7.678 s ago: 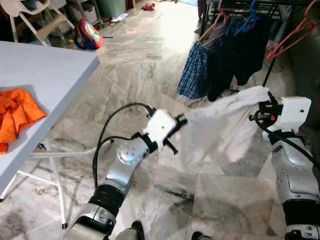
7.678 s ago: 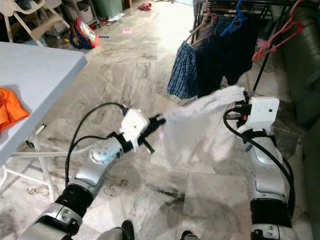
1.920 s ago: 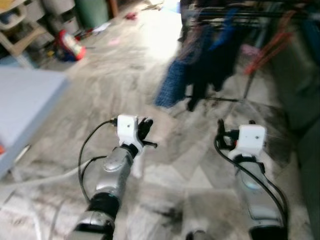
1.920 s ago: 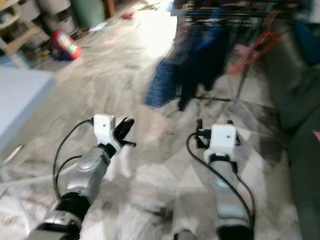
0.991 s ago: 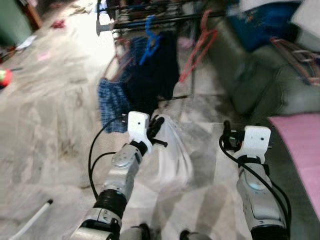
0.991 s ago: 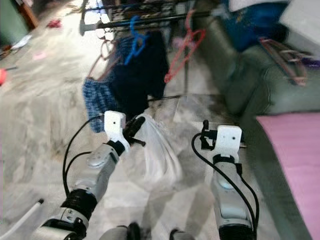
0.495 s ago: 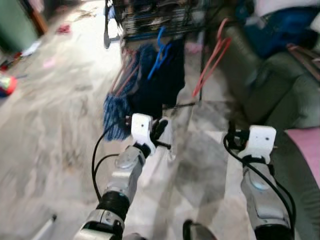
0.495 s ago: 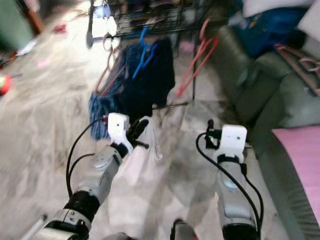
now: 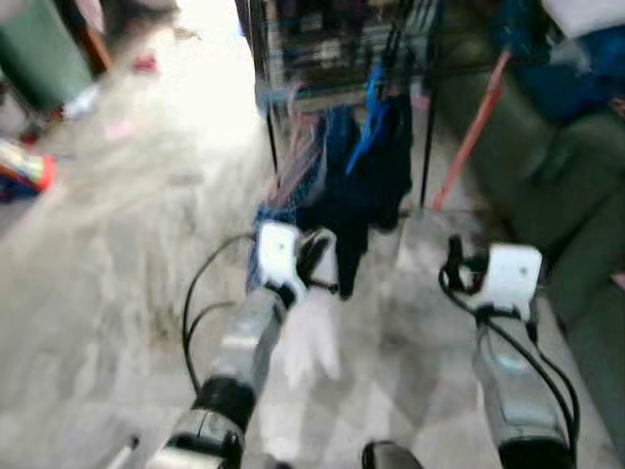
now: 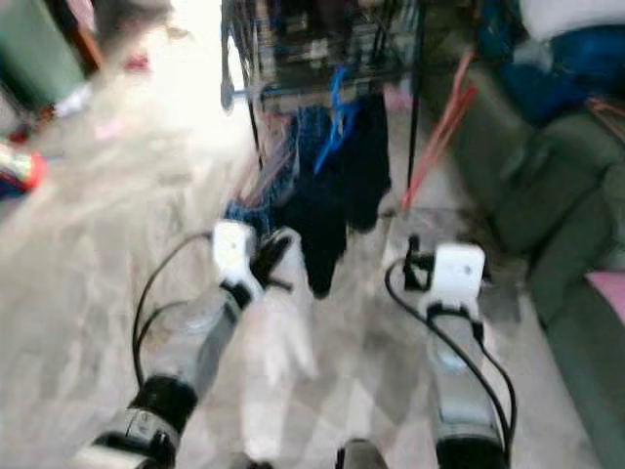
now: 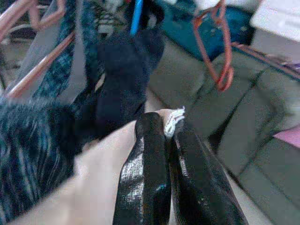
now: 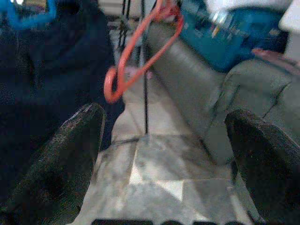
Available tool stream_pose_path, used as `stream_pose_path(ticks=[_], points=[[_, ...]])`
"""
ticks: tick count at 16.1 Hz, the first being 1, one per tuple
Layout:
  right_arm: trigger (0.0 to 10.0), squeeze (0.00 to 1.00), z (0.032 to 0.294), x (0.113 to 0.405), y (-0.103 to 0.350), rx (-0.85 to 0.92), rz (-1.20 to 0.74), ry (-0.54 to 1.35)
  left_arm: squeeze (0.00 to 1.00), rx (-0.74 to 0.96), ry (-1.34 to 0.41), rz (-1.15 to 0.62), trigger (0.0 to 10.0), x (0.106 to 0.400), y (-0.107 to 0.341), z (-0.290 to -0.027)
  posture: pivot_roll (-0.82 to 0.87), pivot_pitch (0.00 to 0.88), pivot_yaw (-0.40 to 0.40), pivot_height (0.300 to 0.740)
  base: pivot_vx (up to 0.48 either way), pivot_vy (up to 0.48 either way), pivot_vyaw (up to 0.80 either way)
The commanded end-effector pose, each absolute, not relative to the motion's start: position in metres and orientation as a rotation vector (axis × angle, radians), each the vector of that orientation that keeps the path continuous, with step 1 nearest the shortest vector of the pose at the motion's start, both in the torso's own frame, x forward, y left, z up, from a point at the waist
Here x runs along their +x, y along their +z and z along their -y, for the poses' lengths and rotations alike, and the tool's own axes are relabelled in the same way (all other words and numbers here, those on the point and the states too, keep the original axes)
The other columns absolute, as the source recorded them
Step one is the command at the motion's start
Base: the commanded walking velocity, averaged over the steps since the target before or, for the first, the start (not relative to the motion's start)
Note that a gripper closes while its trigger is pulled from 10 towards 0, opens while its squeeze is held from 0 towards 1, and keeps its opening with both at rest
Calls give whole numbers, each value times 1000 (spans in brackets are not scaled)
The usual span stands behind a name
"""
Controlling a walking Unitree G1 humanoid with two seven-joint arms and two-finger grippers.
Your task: Hang hanger
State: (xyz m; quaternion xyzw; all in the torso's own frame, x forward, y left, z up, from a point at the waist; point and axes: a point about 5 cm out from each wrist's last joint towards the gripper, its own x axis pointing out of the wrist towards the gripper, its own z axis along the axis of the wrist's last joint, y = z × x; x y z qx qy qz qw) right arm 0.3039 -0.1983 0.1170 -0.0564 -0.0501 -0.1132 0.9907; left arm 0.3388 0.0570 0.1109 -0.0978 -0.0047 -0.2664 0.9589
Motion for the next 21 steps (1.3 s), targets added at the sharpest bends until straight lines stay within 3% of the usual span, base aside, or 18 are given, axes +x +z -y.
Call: stream_pose_path(ticks=[1,5,12,16,21], points=[[10000,0,193,303,115,-101,98,-224,0,-178,-511,12,10000,340,111,-66,-45,208,59,740,0,0,0],[10000,0,197,300,119,-116,109,-241,0,-147,-488,29,10000,336,110,-75,-47,210,52,740,0,0,0],[10000,0,211,271,139,-167,163,-304,0,-164,-441,76,10000,319,114,-101,-42,225,28,740,0,0,-114],[10000,0,213,269,137,-167,132,-302,0,-184,-486,68,10000,315,116,-94,-55,234,26,740,0,0,-641],[10000,0,208,271,140,-167,129,-287,0,-187,-496,64,10000,314,119,-92,-57,230,25,740,102,0,0]])
